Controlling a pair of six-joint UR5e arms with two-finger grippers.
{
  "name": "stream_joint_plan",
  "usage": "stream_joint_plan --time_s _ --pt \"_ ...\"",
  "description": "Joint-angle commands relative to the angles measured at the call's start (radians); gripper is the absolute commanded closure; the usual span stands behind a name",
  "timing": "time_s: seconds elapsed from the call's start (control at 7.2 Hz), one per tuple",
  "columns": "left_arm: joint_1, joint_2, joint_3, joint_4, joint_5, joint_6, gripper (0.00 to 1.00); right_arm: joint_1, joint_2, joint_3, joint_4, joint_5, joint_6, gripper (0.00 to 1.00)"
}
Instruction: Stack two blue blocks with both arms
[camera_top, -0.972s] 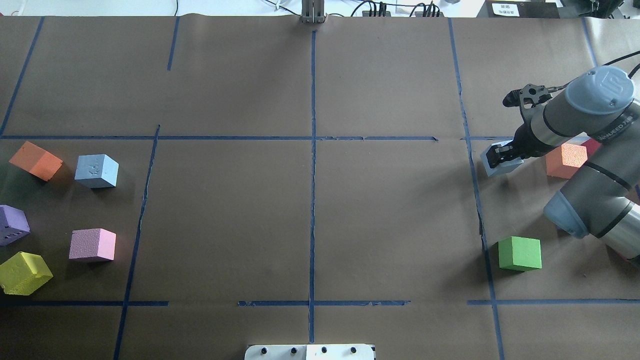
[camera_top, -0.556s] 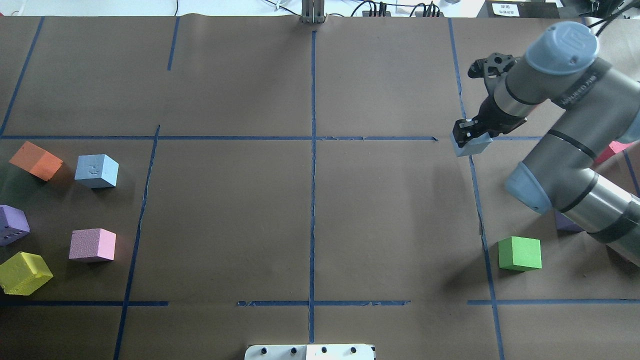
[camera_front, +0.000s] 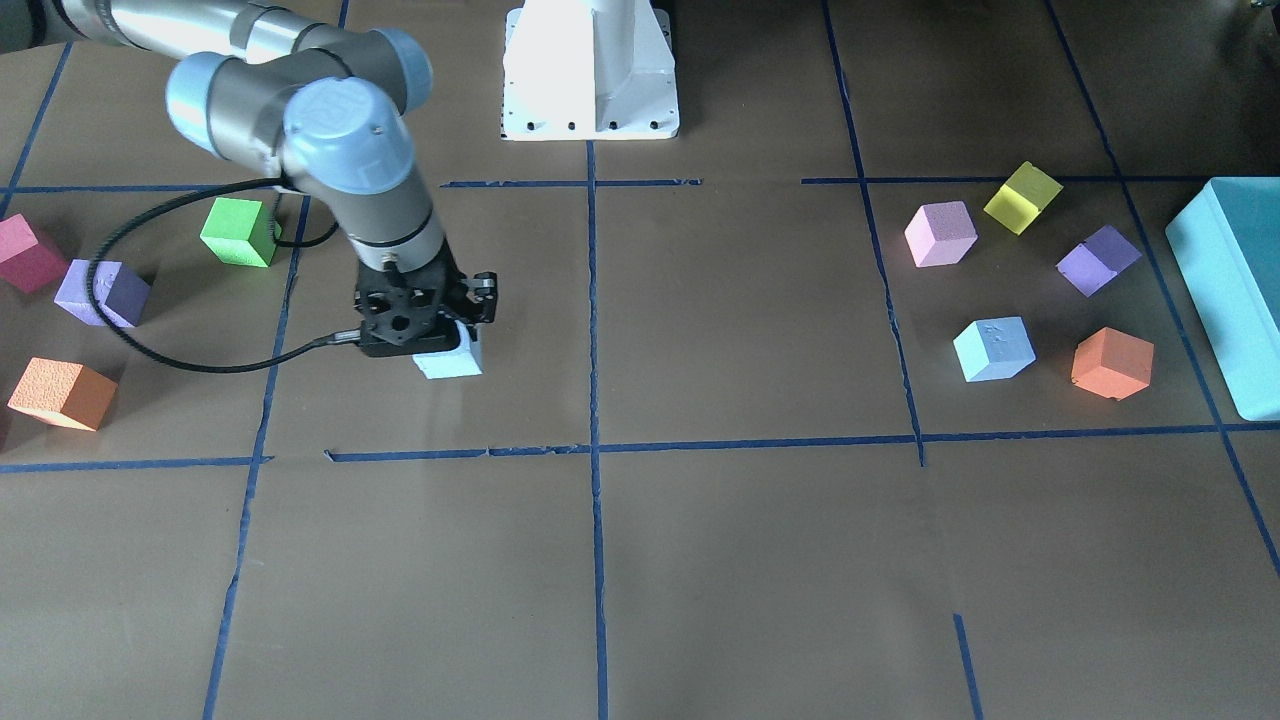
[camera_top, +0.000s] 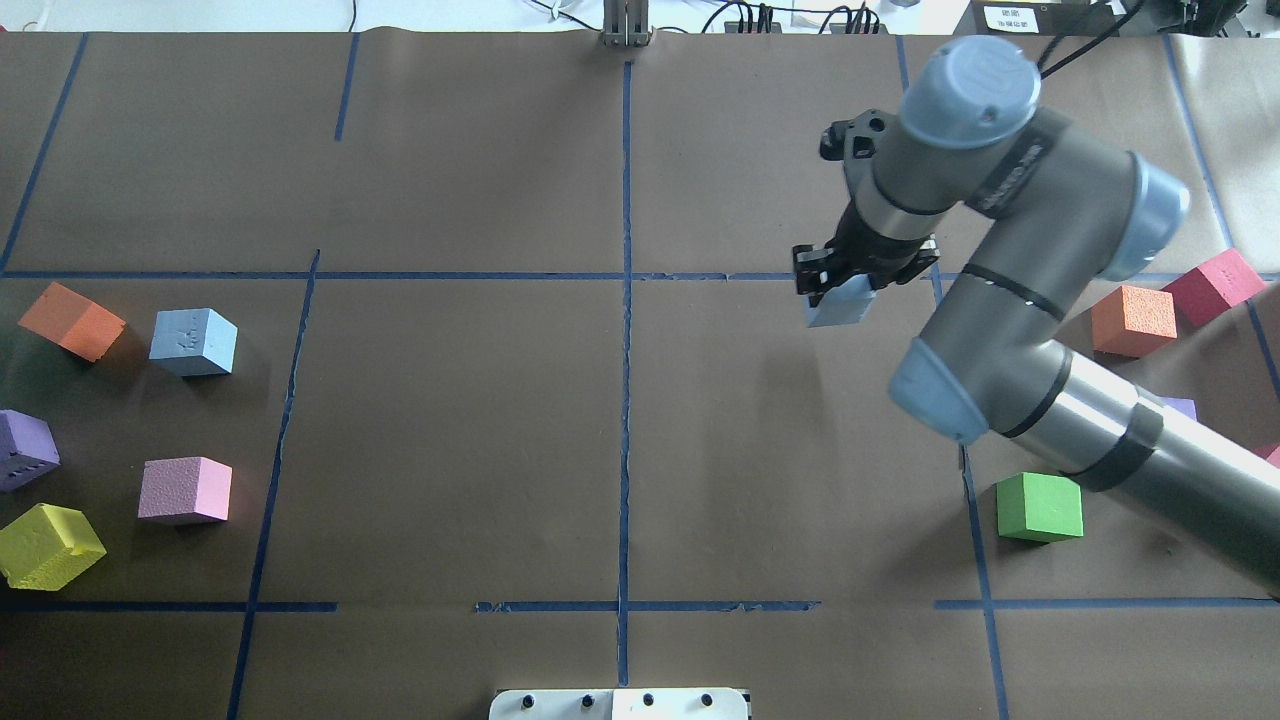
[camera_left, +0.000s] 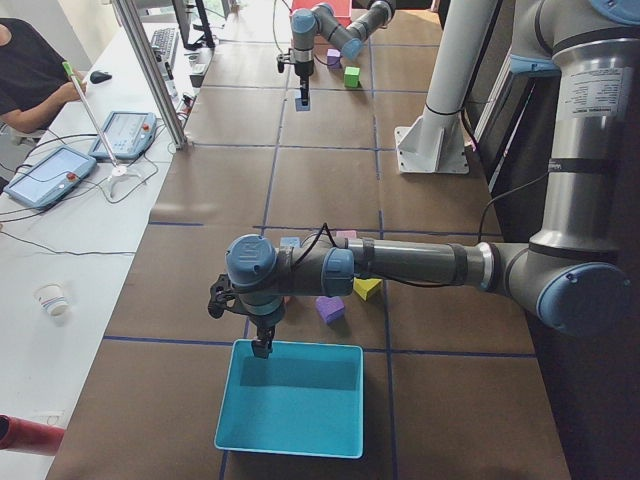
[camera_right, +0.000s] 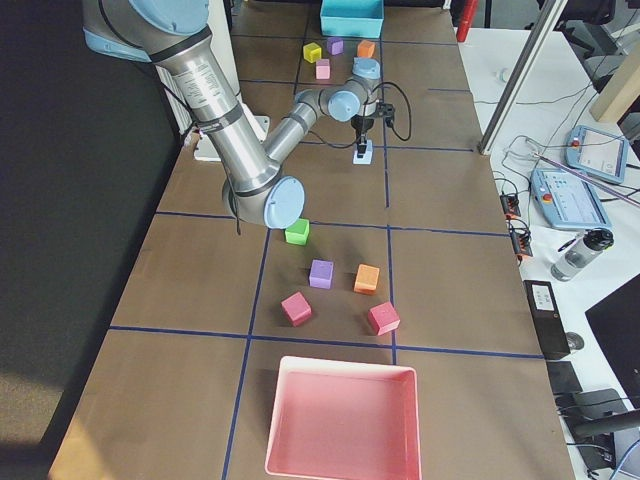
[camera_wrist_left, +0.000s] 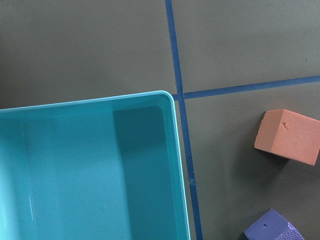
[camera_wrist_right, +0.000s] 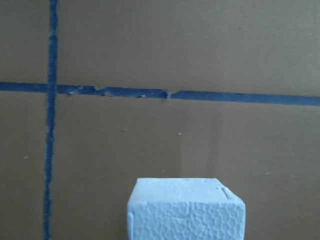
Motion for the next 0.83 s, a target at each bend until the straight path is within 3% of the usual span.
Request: stream_joint_plan --time_s 0.0,0.28,0.69 --pt "0.0 -0.001 0.003 0.0 0.0 0.0 0.0 -0.101 0.139 -0.123 0.002 -0.075 0.121 0.98" --pt "0.0 -0.002 0.001 0.0 0.0 0.0 0.0 -0.12 0.152 -0.13 0.003 -0.077 0.159 0.97" --pt "0.0 -0.003 0.0 0.0 0.0 -0.001 0.0 -0.12 0.193 -0.278 0.103 -0.1 0.161 0.97"
